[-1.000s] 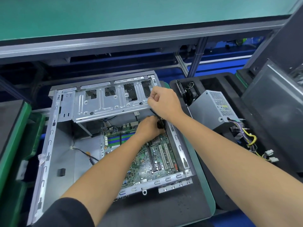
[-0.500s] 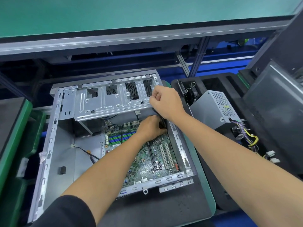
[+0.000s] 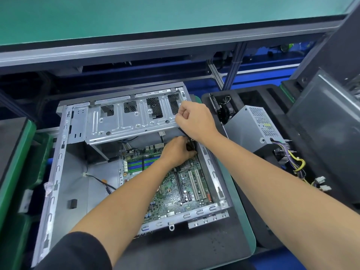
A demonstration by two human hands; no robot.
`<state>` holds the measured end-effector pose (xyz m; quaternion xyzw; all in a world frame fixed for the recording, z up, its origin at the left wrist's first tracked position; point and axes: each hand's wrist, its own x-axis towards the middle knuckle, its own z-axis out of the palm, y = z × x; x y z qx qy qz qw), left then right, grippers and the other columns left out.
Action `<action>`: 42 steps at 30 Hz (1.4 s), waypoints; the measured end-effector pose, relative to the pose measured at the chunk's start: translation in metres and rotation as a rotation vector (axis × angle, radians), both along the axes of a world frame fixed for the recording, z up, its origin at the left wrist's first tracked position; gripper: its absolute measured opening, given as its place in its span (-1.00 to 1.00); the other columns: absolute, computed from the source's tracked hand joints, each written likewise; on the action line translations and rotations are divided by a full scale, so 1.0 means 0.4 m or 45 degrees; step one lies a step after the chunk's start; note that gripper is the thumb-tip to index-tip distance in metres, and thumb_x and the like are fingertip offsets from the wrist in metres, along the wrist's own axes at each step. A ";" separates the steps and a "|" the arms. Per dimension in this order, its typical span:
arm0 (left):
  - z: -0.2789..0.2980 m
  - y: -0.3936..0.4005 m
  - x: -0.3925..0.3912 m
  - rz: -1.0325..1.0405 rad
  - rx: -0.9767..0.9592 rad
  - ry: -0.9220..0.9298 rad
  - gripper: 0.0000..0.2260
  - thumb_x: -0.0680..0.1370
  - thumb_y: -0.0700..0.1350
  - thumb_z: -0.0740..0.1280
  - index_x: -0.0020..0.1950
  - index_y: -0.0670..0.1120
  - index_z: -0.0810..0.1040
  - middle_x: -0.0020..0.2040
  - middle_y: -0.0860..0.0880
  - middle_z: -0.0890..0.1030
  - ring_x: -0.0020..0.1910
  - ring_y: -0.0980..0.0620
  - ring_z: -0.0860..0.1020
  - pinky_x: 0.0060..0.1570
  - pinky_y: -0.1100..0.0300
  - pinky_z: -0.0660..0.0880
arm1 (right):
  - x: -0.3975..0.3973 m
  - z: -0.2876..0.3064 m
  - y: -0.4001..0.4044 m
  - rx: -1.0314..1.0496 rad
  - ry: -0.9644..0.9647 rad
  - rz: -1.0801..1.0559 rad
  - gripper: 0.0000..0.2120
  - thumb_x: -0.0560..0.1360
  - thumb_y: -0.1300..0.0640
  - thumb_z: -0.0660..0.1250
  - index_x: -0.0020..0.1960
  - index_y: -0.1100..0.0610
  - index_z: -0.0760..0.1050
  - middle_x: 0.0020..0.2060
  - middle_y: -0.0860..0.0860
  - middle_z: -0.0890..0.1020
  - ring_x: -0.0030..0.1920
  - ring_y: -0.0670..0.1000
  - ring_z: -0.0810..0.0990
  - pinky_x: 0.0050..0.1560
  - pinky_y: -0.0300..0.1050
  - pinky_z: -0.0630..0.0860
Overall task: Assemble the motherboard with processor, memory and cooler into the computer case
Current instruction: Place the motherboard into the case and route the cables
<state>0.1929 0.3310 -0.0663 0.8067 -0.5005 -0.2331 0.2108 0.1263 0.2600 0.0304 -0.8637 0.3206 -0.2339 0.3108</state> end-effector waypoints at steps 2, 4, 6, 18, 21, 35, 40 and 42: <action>-0.001 -0.001 0.000 -0.013 0.010 -0.003 -0.67 0.40 0.05 0.44 0.03 -0.12 0.53 -0.11 -0.06 0.62 -0.14 -0.08 0.57 -0.18 -0.01 0.54 | 0.000 0.000 0.000 0.004 0.001 0.001 -0.90 0.43 0.21 0.29 -0.27 0.13 0.47 -0.51 -0.06 0.44 -0.42 -0.08 0.37 -0.31 -0.07 0.47; -0.002 -0.001 -0.001 -0.015 0.024 -0.018 -0.68 0.40 0.04 0.44 0.01 -0.13 0.52 -0.13 -0.06 0.62 -0.16 -0.09 0.57 -0.21 0.01 0.53 | -0.001 0.001 0.000 0.004 0.003 0.004 -0.90 0.43 0.21 0.29 -0.27 0.14 0.47 -0.51 -0.06 0.45 -0.42 -0.07 0.37 -0.30 -0.06 0.48; -0.003 -0.002 -0.001 -0.016 0.039 -0.034 -0.69 0.40 0.04 0.43 -0.01 -0.13 0.51 -0.14 -0.06 0.60 -0.18 -0.09 0.56 -0.26 0.06 0.49 | 0.000 0.002 -0.002 0.005 0.003 0.009 -0.89 0.43 0.21 0.29 -0.27 0.12 0.46 -0.51 -0.07 0.44 -0.42 -0.08 0.37 -0.31 -0.07 0.47; -0.008 -0.004 -0.002 0.034 0.026 0.039 -0.68 0.37 0.03 0.48 -0.05 -0.07 0.44 -0.15 -0.03 0.56 -0.18 -0.06 0.52 -0.29 0.12 0.39 | -0.001 -0.002 -0.003 0.021 0.022 0.015 -0.87 0.43 0.20 0.29 -0.28 0.09 0.43 -0.53 -0.08 0.42 -0.45 -0.12 0.35 -0.42 -0.24 0.32; -0.004 -0.004 0.008 0.048 0.009 0.175 -0.69 0.35 0.03 0.51 -0.06 -0.08 0.51 -0.12 -0.03 0.61 -0.17 -0.05 0.54 -0.21 0.06 0.49 | -0.002 -0.003 -0.004 0.017 0.014 0.024 -0.87 0.44 0.20 0.29 -0.28 0.10 0.43 -0.55 -0.09 0.39 -0.46 -0.12 0.33 -0.42 -0.22 0.29; -0.003 -0.012 0.015 -0.001 0.050 0.226 -0.78 0.40 0.00 0.48 -0.12 -0.12 0.57 -0.18 -0.05 0.65 -0.19 -0.05 0.60 -0.09 -0.06 0.56 | -0.001 -0.001 -0.004 0.019 0.016 0.020 -0.86 0.44 0.21 0.29 -0.29 0.08 0.42 -0.54 -0.09 0.40 -0.45 -0.11 0.34 -0.38 -0.19 0.37; 0.019 -0.003 0.009 0.025 0.038 0.247 -0.79 0.39 -0.03 0.49 -0.14 -0.11 0.54 -0.20 -0.05 0.63 -0.21 -0.04 0.56 -0.14 0.01 0.54 | -0.001 0.002 -0.002 -0.019 0.019 0.033 -0.88 0.44 0.21 0.29 -0.28 0.12 0.44 -0.52 -0.07 0.41 -0.43 -0.07 0.36 -0.35 -0.13 0.41; 0.041 0.014 0.012 0.008 0.025 0.243 -0.79 0.41 -0.03 0.48 -0.10 -0.13 0.57 -0.19 -0.07 0.64 -0.20 -0.04 0.56 -0.22 0.10 0.50 | -0.002 0.003 0.000 -0.055 0.028 0.043 -0.88 0.44 0.21 0.29 -0.28 0.12 0.44 -0.51 -0.07 0.42 -0.42 -0.06 0.37 -0.34 -0.12 0.39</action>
